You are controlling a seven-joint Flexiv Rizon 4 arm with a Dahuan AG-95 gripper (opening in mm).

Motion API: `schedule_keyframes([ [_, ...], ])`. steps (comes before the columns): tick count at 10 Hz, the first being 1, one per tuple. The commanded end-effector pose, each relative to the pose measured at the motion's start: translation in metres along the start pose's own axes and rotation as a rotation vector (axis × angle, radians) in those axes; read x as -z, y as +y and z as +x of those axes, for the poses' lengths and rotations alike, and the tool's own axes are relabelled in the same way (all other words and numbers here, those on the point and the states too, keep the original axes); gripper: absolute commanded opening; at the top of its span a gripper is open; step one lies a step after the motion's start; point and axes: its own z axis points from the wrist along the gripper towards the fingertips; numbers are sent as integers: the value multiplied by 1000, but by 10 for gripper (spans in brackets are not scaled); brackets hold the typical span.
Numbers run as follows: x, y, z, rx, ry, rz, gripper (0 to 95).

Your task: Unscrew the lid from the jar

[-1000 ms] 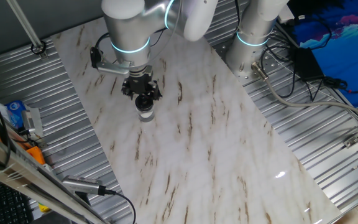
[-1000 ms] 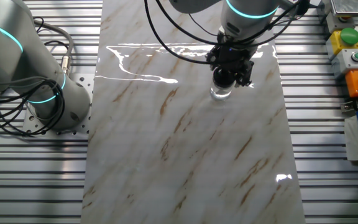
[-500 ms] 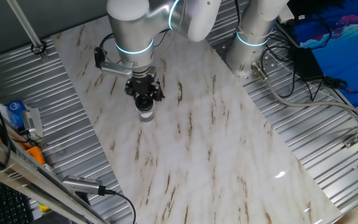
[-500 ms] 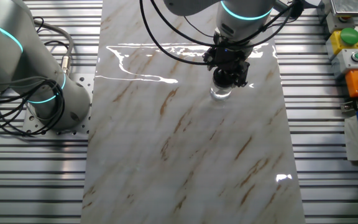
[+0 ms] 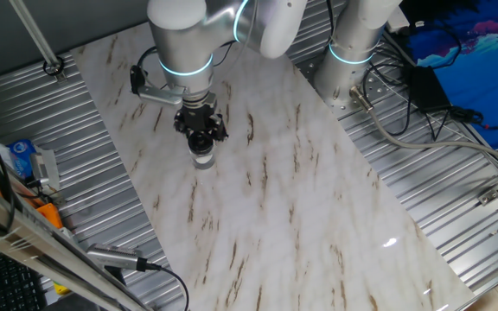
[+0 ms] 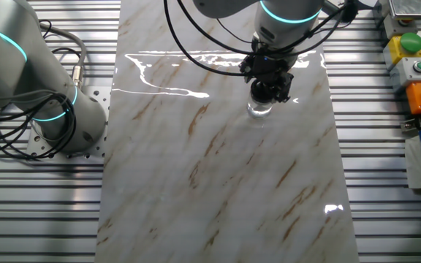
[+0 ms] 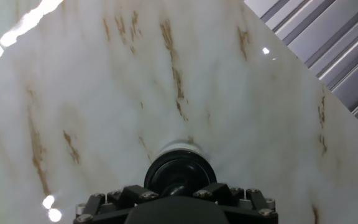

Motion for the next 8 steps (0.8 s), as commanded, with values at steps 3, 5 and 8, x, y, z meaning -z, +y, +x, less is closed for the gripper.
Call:
schedule_keyframes([
  [3, -1, 0, 0, 0, 3, 4, 570],
  [5, -1, 0, 0, -4, 6, 6, 570],
  [8, -1, 0, 0, -15, 10, 7, 190],
])
